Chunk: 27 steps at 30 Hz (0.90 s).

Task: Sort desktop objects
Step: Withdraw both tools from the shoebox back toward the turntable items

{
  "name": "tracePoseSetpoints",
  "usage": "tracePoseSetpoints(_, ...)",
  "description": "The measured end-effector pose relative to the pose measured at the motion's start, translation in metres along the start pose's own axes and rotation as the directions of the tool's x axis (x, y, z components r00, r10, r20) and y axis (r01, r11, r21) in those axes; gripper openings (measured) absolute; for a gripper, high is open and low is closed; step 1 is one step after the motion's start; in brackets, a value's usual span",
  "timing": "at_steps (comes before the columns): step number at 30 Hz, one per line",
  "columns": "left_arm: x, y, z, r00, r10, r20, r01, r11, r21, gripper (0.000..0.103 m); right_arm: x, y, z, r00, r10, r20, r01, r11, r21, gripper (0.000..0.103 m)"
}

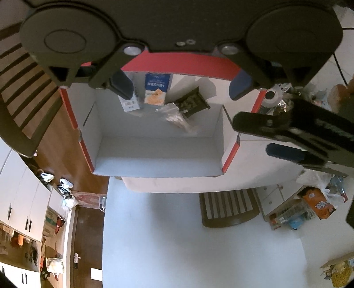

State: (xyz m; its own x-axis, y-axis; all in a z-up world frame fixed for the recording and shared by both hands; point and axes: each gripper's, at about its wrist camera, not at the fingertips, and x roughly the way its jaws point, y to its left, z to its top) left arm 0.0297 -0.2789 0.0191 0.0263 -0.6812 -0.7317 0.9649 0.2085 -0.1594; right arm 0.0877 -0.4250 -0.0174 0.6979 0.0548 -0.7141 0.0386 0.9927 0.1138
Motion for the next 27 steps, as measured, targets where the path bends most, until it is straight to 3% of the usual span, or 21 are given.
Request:
tracePoseSetpoints(8, -0.031, 0.005, -0.020, 0.999, 0.033, 0.044, -0.034, 0.999, 0.031, 0.103, -0.002, 0.017, -0.005, 1.000, -0.007, 0.008, 0.006, 1.000, 0.014, 0.094)
tracePoseSetpoints(27, -0.086, 0.050, -0.063, 0.992, 0.061, 0.110, -0.060, 0.998, -0.010, 0.103, -0.012, 0.081, -0.014, 0.998, -0.020, 0.054, 0.019, 1.000, 0.011, 0.094)
